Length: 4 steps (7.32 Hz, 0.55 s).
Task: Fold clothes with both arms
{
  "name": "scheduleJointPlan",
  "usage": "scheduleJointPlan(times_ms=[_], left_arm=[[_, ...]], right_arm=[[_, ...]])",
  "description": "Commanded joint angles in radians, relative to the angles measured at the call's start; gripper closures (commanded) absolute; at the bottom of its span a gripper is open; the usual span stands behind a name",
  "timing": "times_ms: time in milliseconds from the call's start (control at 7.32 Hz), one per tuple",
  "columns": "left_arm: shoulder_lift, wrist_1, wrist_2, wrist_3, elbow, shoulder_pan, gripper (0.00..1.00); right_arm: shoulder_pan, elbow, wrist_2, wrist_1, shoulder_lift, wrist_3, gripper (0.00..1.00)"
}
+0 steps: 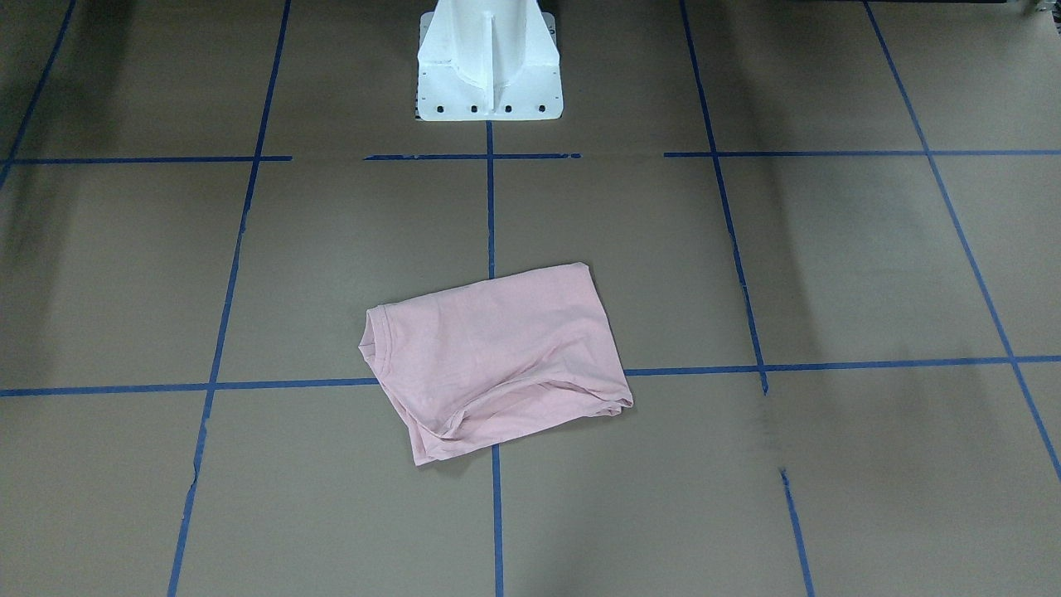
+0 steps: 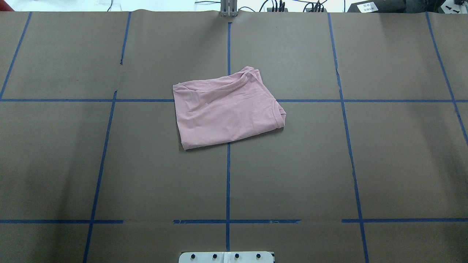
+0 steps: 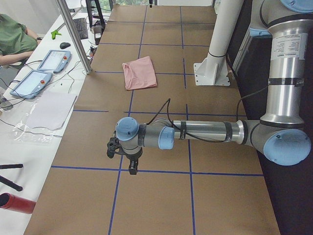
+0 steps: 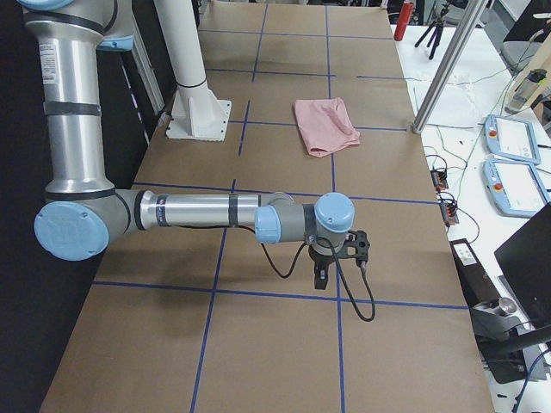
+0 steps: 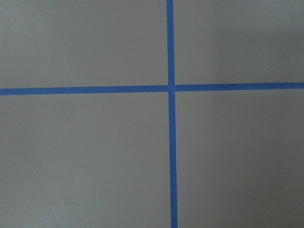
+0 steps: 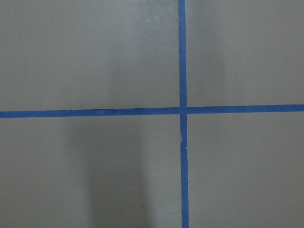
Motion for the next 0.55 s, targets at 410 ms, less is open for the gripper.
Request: scheduleJointPlan(times_ms=[410], left_arm=[[-0.002,-0.002,-0.003,0.003,0.000,0.000,0.00]], right_arm=[[0.000,-0.011,-0.001,-0.001,-0.003,0.000,0.00]])
